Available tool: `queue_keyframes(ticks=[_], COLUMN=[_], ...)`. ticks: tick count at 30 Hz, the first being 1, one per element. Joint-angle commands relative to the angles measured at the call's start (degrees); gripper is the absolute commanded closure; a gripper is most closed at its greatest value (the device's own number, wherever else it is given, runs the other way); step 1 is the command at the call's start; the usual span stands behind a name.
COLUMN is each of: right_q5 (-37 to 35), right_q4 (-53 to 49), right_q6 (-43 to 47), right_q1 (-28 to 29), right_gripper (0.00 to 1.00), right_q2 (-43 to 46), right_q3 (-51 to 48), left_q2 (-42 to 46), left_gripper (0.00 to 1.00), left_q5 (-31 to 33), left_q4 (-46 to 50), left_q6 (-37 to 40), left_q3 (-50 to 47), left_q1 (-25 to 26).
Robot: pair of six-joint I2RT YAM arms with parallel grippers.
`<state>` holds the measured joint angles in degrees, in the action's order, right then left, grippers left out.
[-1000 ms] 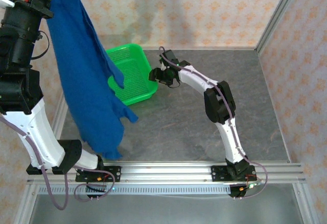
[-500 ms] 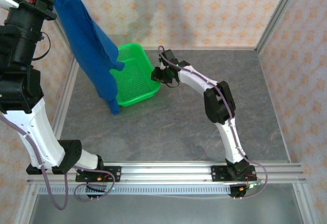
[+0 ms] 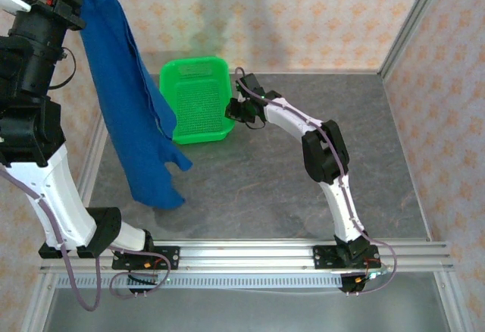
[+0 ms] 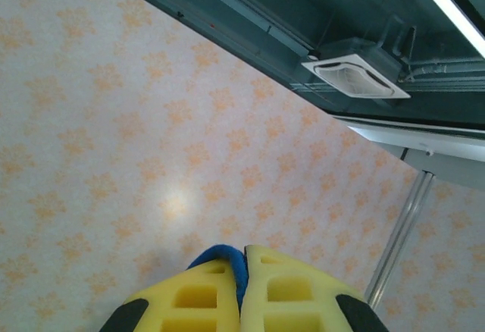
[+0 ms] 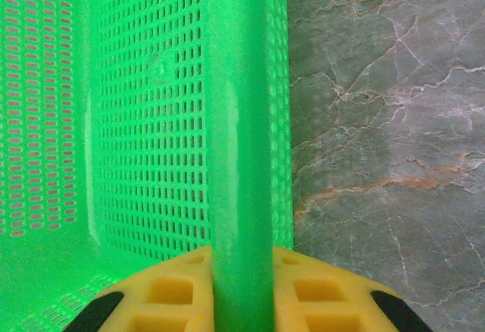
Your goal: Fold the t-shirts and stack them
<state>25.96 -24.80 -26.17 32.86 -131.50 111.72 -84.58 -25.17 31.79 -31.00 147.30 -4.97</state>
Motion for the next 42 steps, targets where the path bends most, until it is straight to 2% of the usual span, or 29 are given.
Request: queue_keyframes(ticks=[1,6,16,19,23,25,28,30,35,38,42], right_q5=[1.1,3.9,7.5,9.2,12.3,14.9,15.5,12.7,8.6,6.7,5.0], right_q4=[0.3,0.0,4.1,7.3,9.5,9.5,4.2,4.0,9.2,8.5,6.5], right_q6=[-2.0,-2.7,-9.2,-11.3,-14.8,-15.5,-11.4,-8.1,-7.4,-5.7,-3.0], right_q1=[1.0,3.7,8.7,9.7,9.6,8.8,6.2,3.8,-4.5,-9.8,-15.5], right_gripper=[0.82,0.82,0.81,0.73,0.46,0.41,0.36,0.3,0.18,0.16,0.13], right_q2=[-0.6,-5.6,-17.3,-21.4,-26.1,-25.0,-17.4,-7.1,14.6,23.9,32.3], right_q3=[2.3,9.7,25.3,30.5,38.5,38.2,30.6,17.9,-10.5,-21.4,-30.1], left_q2=[0.2,0.7,3.3,4.2,5.4,5.8,5.7,4.9,1.6,-1.1,-6.1], left_gripper=[1.0,1.0,1.0,1.0,1.0,1.0,1.0,1.0,1.0,1.0,1.0], left_q5=[-4.8,-7.6,-11.0,-10.8,-9.8,-9.7,-8.5,-6.6,-4.2,-2.7,-1.2], left_q4=[-7.5,-9.1,-10.4,-10.0,-8.8,-9.6,-11.5,-11.8,-13.4,-14.4,-14.8], left_q6=[-4.5,-4.4,-6.5,-6.4,-6.1,-7.0,-7.6,-6.3,-5.4,-5.0,-5.4], left_q3=[-1.6,-4.0,-12.6,-15.1,-18.7,-20.8,-23.4,-24.0,-23.9,-23.5,-21.1], left_q1=[1.0,5.8,10.2,11.5,12.0,12.6,15.8,19.1,25.5,30.1,35.0])
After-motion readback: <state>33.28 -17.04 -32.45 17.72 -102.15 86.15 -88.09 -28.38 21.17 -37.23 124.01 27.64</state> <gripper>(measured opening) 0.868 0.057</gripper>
